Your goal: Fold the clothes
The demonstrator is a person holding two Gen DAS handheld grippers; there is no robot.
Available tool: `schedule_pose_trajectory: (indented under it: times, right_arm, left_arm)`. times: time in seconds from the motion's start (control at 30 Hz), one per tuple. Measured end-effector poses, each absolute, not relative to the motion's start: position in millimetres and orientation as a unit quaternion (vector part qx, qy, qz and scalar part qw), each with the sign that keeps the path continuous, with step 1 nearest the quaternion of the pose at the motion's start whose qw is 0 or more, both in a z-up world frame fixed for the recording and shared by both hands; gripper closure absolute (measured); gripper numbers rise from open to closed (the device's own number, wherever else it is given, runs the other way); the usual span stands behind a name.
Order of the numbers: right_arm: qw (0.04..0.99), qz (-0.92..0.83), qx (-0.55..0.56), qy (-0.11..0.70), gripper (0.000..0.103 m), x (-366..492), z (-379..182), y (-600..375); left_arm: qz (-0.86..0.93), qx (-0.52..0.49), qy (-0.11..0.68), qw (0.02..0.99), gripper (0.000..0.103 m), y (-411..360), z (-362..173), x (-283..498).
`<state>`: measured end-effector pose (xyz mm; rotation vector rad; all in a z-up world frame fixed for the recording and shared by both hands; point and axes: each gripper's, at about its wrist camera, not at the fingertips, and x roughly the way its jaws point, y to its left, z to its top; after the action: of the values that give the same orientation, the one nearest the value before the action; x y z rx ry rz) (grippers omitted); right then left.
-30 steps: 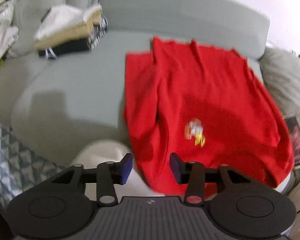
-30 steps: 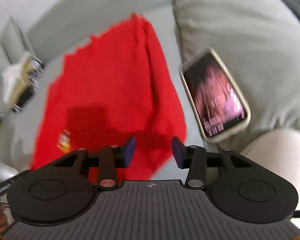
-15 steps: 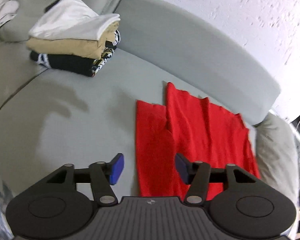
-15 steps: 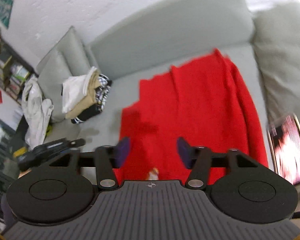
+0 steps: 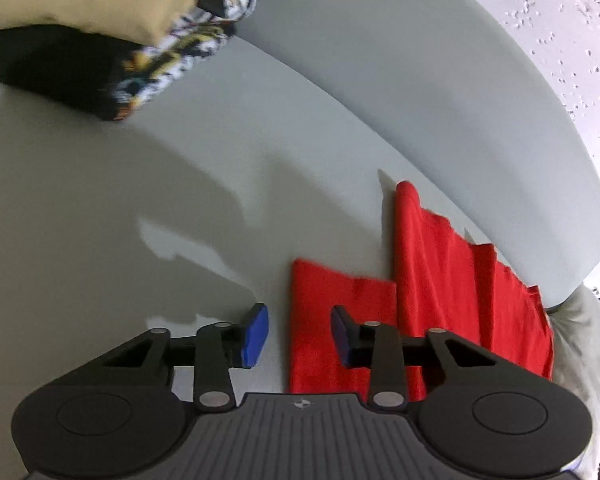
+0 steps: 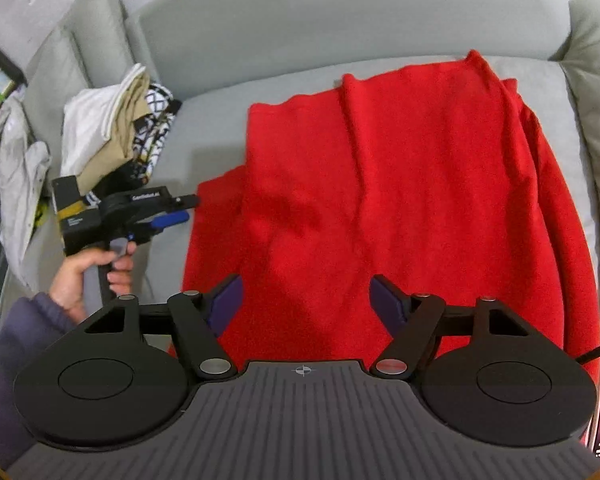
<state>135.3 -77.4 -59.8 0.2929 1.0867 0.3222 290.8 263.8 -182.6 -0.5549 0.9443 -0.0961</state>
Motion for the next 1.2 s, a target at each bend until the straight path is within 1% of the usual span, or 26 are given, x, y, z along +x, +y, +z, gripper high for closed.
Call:
schedule_pose_trajectory:
  times: [0.1, 0.13, 0.17, 0.23, 0.37, 0.53, 0.63, 0.8, 1.0, 1.2]
  right_arm:
    - [0.836, 0.137, 0.138, 0.513, 0.028, 137, -69, -84]
    - [0.836, 0.132, 0.139, 0.513, 0.028, 136, -70, -85]
    - [0.837, 0.128, 0.141, 0.514, 0.028, 135, -72, -86]
    - [0.835, 0.122, 0.144, 0.516, 0.028, 134, -73, -88]
    - [0.843, 0.113, 0.144, 0.505, 0.028, 127, -63, -89]
    - [0.857, 0.109, 0.152, 0.48, 0.028, 114, -41, -83]
    - [0.862, 0.115, 0.156, 0.468, 0.028, 107, -31, -68]
    - [0.862, 0.135, 0.159, 0.462, 0.029, 97, -21, -28]
    - [0.86, 0.169, 0.137, 0.461, 0.029, 82, -9, 8]
    - [0.848, 0.183, 0.135, 0.478, 0.025, 78, -12, 25]
  left_arm:
    - [-0.066, -0.265, 0.44, 0.855, 0.08, 260, -192, 303]
    - [-0.067, -0.259, 0.438, 0.858, 0.097, 257, -193, 306]
    - [-0.069, -0.251, 0.434, 0.862, 0.101, 255, -192, 307]
    - [-0.073, -0.228, 0.416, 0.877, 0.102, 250, -182, 302]
    - [-0.058, -0.217, 0.328, 0.918, 0.102, 266, -133, 265]
    - [-0.006, -0.219, 0.206, 0.954, 0.102, 327, -59, 201]
    - [0.034, -0.214, 0.177, 0.96, 0.102, 368, -39, 170]
    - [0.091, -0.25, 0.179, 0.947, 0.102, 429, -52, 135]
    - [0.146, -0.294, 0.163, 0.93, 0.102, 490, -62, 98]
    - [0.157, -0.31, 0.161, 0.924, 0.102, 529, -74, 87]
